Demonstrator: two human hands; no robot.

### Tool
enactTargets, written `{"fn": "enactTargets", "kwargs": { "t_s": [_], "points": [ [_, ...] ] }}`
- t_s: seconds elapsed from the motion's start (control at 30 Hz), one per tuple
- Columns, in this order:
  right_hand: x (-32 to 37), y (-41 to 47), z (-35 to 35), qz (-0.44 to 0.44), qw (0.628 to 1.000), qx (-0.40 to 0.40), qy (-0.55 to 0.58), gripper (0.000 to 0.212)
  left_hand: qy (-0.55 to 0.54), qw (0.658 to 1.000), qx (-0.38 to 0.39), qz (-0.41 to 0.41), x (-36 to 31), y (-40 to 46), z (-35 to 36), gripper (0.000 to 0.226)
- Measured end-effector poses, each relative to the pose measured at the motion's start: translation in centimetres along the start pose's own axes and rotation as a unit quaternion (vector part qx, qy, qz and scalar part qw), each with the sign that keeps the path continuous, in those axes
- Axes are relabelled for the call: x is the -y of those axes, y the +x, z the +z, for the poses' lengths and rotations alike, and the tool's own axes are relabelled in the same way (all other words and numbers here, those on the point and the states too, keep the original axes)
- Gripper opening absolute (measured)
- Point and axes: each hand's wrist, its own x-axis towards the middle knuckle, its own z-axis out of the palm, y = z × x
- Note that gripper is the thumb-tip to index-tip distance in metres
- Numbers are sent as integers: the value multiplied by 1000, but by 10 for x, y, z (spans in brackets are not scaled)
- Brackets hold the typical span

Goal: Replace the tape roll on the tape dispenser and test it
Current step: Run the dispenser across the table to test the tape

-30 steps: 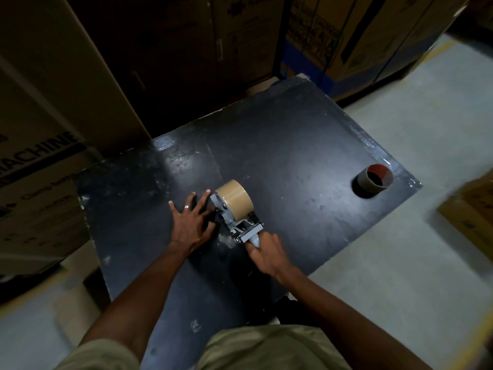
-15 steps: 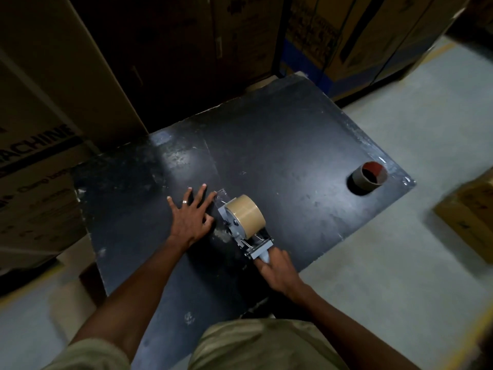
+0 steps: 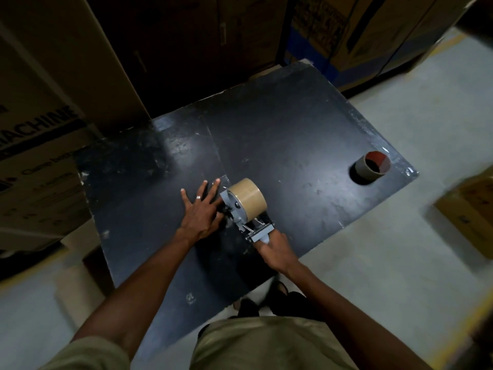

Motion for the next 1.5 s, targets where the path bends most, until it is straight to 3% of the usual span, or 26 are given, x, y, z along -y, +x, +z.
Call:
{"fn": "enactTargets", "kwargs": {
  "t_s": [0.3,0.53,0.77,0.9,1.07,1.2,1.4,1.5],
  "points": [
    [-2,4,-1,10,999,27,35,14,-17,997,47,-56,-13,1,-15,70],
    [-18,-9,-5,14,996,41,73,20,-8,994,75,-82,-18,2,-12,73],
    [-55,-62,-13,18,994,43,95,18,-9,993,55,-106,-29,0,-4,81],
    [-56,-63,-15,50,992,59,95,33,26,998,51,-34,-53,-14,1,85],
    [-61,-66,-20,64,987,88,120,13,-39,997,-11,61,-73,-53,35,69],
    [-63,-67,-14,69,982,69,160,17,-76,994,-45,60,-72,-58,39,61],
    [-61,-71,-12,73,975,59,202,20,-70,995,-50,45,-71,-59,40,64],
    [-61,-74,-10,57,977,48,199,31,-67,996,-39,44,-69,-60,38,67]
  ]
}}
